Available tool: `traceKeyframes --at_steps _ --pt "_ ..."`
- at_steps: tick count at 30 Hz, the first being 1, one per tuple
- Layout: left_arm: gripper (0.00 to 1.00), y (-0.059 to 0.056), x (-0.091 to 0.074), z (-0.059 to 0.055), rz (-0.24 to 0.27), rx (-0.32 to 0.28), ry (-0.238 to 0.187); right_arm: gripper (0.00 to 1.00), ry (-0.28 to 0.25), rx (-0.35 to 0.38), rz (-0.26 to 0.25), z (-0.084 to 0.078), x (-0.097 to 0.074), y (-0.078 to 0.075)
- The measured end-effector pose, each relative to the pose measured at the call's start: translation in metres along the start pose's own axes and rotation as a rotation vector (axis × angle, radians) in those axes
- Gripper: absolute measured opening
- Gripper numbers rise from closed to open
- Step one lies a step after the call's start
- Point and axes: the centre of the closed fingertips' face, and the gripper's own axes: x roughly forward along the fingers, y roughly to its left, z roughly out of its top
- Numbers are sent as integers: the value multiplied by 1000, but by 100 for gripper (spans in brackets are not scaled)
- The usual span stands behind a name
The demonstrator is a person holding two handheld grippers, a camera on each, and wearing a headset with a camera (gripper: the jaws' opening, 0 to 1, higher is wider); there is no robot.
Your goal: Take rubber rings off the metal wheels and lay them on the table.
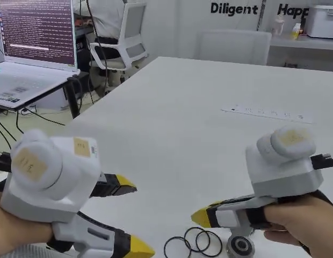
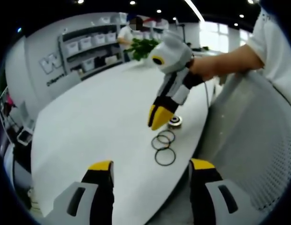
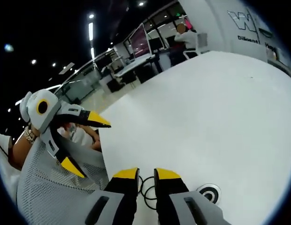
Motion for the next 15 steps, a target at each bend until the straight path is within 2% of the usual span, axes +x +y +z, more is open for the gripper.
traceKeyframes --at_steps 3,6,9,15 --pt "67 0 0 1 -6 -2 -2 10 -51 7 -5 12 -7 -2" --pt "68 -5 1 3 -36 -5 -15 11 -90 21 -4 23 -16 -3" --pt "69 -6 1 3 -48 -7 -12 12 -116 22 -12 29 -24 -4" --pt "73 -6 1 6 -61 43 6 12 -153 39 -28 32 -41 -12"
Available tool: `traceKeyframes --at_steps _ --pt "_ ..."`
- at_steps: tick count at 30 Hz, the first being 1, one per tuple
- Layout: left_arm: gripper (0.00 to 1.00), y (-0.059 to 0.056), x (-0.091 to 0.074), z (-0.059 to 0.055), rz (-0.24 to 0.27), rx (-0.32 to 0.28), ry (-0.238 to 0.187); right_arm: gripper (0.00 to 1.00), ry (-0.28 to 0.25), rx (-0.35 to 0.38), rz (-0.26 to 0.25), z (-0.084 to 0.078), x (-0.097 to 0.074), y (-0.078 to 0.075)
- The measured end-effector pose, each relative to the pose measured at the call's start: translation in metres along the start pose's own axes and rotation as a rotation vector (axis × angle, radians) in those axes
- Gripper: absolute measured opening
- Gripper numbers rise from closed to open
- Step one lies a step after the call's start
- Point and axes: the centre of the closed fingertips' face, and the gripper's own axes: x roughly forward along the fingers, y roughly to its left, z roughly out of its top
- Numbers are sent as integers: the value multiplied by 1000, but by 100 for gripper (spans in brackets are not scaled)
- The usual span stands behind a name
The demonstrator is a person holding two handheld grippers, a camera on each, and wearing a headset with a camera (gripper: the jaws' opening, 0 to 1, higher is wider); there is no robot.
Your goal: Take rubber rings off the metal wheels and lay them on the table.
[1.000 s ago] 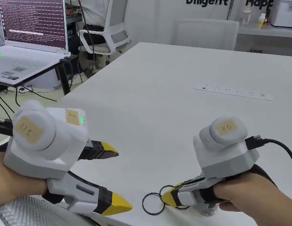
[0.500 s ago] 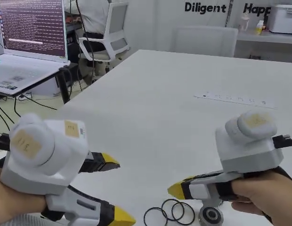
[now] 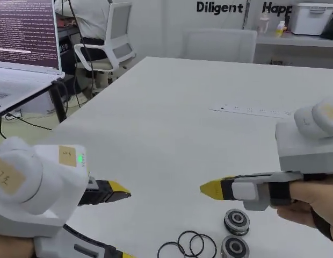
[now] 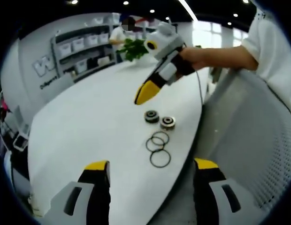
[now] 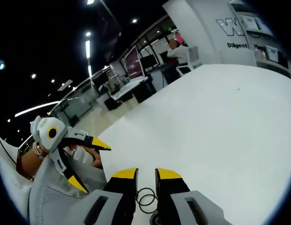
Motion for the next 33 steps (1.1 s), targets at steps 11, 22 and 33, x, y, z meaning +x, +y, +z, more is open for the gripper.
traceKeyframes --at_steps 11,22,33 --pt "74 24 -2 39 15 20 -86 17 -69 38 -91 9 -24 -32" --pt "75 36 10 93 -7 117 -151 20 -123 67 -173 10 -38 -65" --pt "69 35 46 133 -77 182 -213 20 -22 -6 -245 -16 -40 -88"
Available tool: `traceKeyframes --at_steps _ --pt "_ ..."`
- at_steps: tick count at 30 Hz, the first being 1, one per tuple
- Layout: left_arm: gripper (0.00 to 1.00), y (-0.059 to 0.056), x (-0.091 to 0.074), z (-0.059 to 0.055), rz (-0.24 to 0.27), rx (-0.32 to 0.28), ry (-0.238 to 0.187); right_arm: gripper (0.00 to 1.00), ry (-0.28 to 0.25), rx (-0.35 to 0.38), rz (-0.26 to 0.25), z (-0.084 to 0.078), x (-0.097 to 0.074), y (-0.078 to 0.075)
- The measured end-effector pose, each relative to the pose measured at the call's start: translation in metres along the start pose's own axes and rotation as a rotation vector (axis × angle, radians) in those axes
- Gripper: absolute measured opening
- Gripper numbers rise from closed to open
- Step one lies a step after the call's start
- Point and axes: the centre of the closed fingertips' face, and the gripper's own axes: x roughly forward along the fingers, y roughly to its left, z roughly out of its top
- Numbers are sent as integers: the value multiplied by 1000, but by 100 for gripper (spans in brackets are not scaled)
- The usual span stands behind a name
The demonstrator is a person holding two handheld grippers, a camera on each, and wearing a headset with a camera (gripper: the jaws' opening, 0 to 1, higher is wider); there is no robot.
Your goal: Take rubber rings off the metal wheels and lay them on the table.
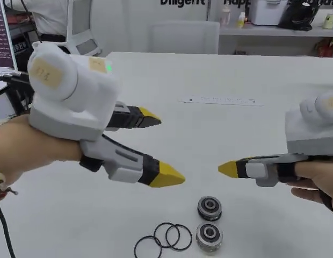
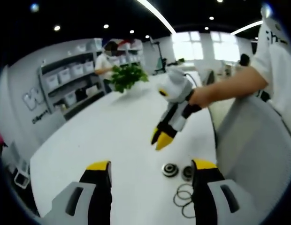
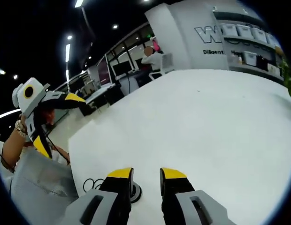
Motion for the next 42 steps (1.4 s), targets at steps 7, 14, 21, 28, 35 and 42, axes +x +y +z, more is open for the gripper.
traceKeyframes --at_steps 7,14,21,28,35,42 --pt "61 -5 33 3 -51 17 -28 20 73 -119 48 -16 3 9" --pt "53 -18 62 -13 -111 15 -10 19 178 -215 89 -40 7 15" --pt "39 -29 86 -39 -128 23 19 18 250 -258 113 -60 13 14" --pt "30 -38 98 -65 -141 19 69 18 240 -268 132 -59 12 17" --pt "24 -40 103 -70 -139 -10 72 20 257 -256 168 -65 12 22" --pt "16 -45 105 -77 -146 -47 99 20 286 -311 163 -73 16 22"
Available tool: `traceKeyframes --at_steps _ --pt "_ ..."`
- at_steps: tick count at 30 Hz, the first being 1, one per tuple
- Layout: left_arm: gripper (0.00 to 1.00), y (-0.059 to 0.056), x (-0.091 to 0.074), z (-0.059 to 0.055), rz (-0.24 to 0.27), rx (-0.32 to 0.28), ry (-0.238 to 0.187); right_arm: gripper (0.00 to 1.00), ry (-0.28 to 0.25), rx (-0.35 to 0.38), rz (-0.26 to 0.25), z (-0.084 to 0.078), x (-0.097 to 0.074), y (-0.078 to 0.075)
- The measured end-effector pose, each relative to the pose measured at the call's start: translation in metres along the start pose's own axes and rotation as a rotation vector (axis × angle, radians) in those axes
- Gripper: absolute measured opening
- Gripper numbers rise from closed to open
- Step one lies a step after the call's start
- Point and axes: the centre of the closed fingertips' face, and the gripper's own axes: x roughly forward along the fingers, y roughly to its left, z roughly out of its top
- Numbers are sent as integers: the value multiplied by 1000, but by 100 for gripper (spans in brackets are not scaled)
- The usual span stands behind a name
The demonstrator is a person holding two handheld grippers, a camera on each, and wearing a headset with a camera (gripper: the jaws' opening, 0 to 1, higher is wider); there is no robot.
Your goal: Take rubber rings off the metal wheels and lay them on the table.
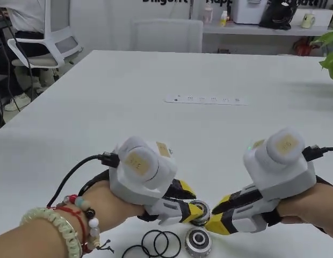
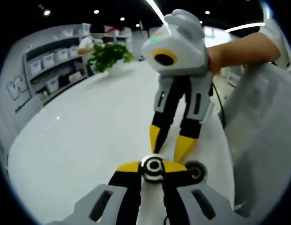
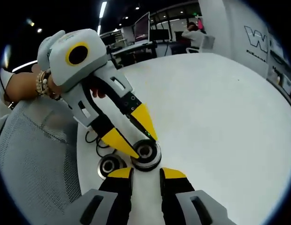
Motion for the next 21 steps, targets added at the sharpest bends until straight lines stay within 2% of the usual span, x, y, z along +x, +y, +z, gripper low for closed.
traceKeyframes --at_steps 3,7,9,12,15,21 --pt "13 -4 0 -3 -10 27 9 21 -4 -8 -10 1 2 -1" --pt "13 -3 0 -2 -2 3 -1 18 -12 -64 -30 2 3 -3" --pt "13 -3 0 -3 1 -17 -12 17 -10 -84 -21 2 4 -2" --pt "13 -3 0 -3 3 -30 -27 14 0 -98 -19 2 2 -1" --pt "13 -3 0 -4 5 -38 -27 0 11 -130 -34 0 -1 -3" --pt "13 -4 0 -4 7 -42 -26 0 19 -134 -47 0 1 -5"
